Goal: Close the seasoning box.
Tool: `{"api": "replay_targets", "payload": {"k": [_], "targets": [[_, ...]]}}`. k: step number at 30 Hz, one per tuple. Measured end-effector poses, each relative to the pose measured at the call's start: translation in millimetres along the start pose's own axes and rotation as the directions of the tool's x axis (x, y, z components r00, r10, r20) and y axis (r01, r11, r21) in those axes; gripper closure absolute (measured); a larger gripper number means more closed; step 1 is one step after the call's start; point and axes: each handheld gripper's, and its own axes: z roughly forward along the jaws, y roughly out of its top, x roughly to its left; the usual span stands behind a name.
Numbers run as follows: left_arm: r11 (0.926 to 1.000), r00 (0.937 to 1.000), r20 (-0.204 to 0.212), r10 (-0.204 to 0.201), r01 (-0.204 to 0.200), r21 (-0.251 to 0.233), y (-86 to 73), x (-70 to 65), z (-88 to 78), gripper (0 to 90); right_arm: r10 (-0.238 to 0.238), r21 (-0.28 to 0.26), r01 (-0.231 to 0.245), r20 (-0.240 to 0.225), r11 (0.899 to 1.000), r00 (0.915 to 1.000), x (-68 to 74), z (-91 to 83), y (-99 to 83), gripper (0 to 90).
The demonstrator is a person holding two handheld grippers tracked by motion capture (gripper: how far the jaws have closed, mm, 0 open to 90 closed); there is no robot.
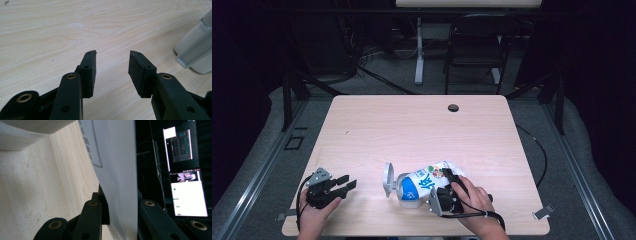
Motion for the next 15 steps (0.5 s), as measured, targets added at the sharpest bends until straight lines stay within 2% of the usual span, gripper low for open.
{"api": "replay_targets", "payload": {"k": [7, 9, 15], "targets": [[0.9999, 1.0, -0.003, -0.004, 0.004, -0.01, -1.0, 0.3, 1.1, 58.3, 0.063, -0.019, -0.064, -0.028, 0.998, 0.9976, 1.3, 0.3, 0.6, 79.5], [0.9999, 1.0, -0.003, -0.004, 0.004, -0.01, -1.1, 0.4, 1.2, 58.2, 0.067, -0.009, -0.067, -0.029, 0.998, 0.9974, 1.8, 0.2, 1.0, 80.0], [1.0, 1.0, -0.004, -0.007, 0.007, -0.005, -1.9, 0.8, 2.1, 58.2, 0.077, -0.026, -0.078, -0.05, 0.997, 0.9958, 6.4, 0.6, 1.3, 84.3]]}}
